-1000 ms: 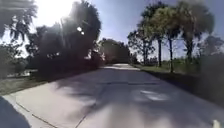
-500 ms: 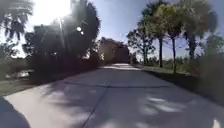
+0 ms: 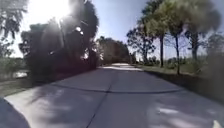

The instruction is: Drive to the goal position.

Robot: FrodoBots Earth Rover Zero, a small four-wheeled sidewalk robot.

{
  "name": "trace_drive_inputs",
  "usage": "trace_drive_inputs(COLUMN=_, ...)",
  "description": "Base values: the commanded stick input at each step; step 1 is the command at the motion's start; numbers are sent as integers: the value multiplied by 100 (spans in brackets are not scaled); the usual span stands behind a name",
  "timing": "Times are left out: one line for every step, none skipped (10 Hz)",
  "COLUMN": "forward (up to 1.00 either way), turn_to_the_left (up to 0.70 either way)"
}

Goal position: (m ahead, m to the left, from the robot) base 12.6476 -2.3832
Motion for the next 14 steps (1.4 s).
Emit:
trace_drive_inputs(forward=70, turn_to_the_left=0)
trace_drive_inputs(forward=70, turn_to_the_left=0)
trace_drive_inputs(forward=70, turn_to_the_left=0)
trace_drive_inputs(forward=70, turn_to_the_left=0)
trace_drive_inputs(forward=70, turn_to_the_left=0)
trace_drive_inputs(forward=70, turn_to_the_left=0)
trace_drive_inputs(forward=70, turn_to_the_left=0)
trace_drive_inputs(forward=70, turn_to_the_left=0)
trace_drive_inputs(forward=70, turn_to_the_left=0)
trace_drive_inputs(forward=70, turn_to_the_left=0)
trace_drive_inputs(forward=70, turn_to_the_left=0)
trace_drive_inputs(forward=70, turn_to_the_left=0)
trace_drive_inputs(forward=70, turn_to_the_left=0)
trace_drive_inputs(forward=70, turn_to_the_left=0)
